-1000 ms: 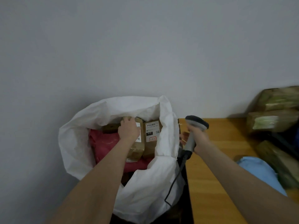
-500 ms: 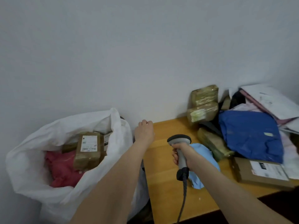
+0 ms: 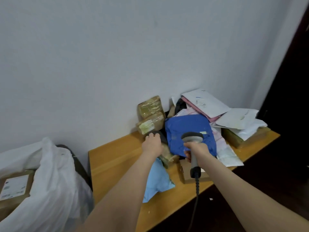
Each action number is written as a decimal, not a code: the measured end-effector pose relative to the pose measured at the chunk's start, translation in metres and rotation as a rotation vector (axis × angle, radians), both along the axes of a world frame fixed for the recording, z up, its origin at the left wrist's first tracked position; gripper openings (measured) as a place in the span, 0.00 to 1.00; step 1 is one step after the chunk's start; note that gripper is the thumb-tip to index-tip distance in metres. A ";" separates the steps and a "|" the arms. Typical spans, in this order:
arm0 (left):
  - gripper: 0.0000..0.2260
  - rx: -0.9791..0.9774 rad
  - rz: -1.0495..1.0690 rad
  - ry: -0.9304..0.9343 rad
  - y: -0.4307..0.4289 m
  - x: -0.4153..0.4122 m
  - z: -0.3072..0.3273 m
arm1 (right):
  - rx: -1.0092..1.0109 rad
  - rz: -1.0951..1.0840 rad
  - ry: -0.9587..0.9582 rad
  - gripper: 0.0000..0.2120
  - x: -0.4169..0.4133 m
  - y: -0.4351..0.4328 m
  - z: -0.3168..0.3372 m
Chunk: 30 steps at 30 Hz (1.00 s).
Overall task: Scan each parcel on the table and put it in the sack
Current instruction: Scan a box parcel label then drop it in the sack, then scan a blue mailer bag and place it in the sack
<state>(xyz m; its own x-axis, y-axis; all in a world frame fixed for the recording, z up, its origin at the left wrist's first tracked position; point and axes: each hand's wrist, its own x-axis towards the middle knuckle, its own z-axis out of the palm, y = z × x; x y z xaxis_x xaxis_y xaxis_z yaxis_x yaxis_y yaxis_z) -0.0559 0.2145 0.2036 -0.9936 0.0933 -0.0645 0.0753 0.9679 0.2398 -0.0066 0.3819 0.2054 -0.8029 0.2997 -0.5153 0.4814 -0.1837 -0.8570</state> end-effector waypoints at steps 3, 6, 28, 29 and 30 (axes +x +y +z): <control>0.21 0.041 -0.021 -0.054 0.035 -0.025 -0.010 | -0.001 -0.068 0.009 0.07 -0.023 0.035 0.000; 0.21 0.048 -0.032 -0.112 0.065 -0.057 -0.026 | 0.022 -0.104 0.018 0.08 -0.053 0.068 -0.007; 0.48 0.782 0.635 -0.443 0.132 -0.309 -0.140 | 0.182 0.027 -0.061 0.16 -0.295 0.200 -0.106; 0.46 0.814 0.687 -0.438 0.132 -0.307 -0.144 | 0.166 0.044 -0.050 0.13 -0.298 0.200 -0.110; 0.44 0.810 0.728 -0.419 0.132 -0.306 -0.147 | 0.152 0.061 -0.043 0.09 -0.299 0.200 -0.113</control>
